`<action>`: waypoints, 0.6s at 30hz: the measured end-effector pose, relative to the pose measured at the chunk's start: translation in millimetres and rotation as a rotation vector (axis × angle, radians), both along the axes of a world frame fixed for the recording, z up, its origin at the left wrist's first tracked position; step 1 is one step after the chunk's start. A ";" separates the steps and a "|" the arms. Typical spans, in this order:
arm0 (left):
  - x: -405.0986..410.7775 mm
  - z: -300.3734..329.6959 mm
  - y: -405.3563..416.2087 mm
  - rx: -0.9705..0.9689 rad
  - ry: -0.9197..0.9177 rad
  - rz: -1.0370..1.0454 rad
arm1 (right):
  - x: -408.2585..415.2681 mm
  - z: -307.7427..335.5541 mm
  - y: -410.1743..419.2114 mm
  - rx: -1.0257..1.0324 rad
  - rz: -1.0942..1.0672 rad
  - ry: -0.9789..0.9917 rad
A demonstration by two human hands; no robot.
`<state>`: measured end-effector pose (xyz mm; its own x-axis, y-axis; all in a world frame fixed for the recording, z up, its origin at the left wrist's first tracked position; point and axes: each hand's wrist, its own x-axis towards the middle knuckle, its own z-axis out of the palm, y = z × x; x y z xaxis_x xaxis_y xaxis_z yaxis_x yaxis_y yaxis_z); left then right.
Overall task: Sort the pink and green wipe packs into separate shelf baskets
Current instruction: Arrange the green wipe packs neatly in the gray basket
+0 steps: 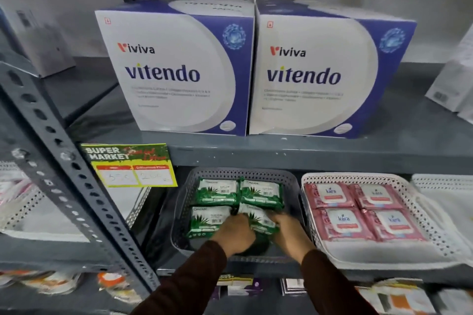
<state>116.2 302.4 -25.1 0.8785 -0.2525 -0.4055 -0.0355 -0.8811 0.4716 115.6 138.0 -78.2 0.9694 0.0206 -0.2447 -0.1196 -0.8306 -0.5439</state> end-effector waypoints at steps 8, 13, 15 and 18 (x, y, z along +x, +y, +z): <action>-0.9 -4.6 25.2 -0.237 -0.162 0.074 | -0.9 13.7 0.0 -0.034 0.102 -0.123; 8.3 -21.1 75.8 -0.022 -0.448 0.051 | -4.4 21.8 35.0 0.035 0.184 -0.259; 11.7 -22.2 81.1 0.009 -0.437 0.000 | -2.0 19.0 50.3 -0.057 0.258 -0.234; 16.2 -22.3 77.5 -0.069 -0.394 0.006 | 2.7 8.6 60.3 -0.153 0.246 -0.216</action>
<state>132.4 379.9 -47.5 0.9650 -0.2616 -0.0194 -0.2205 -0.8488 0.4806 118.3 198.3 -69.6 0.9697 0.2383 -0.0528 0.1979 -0.8942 -0.4016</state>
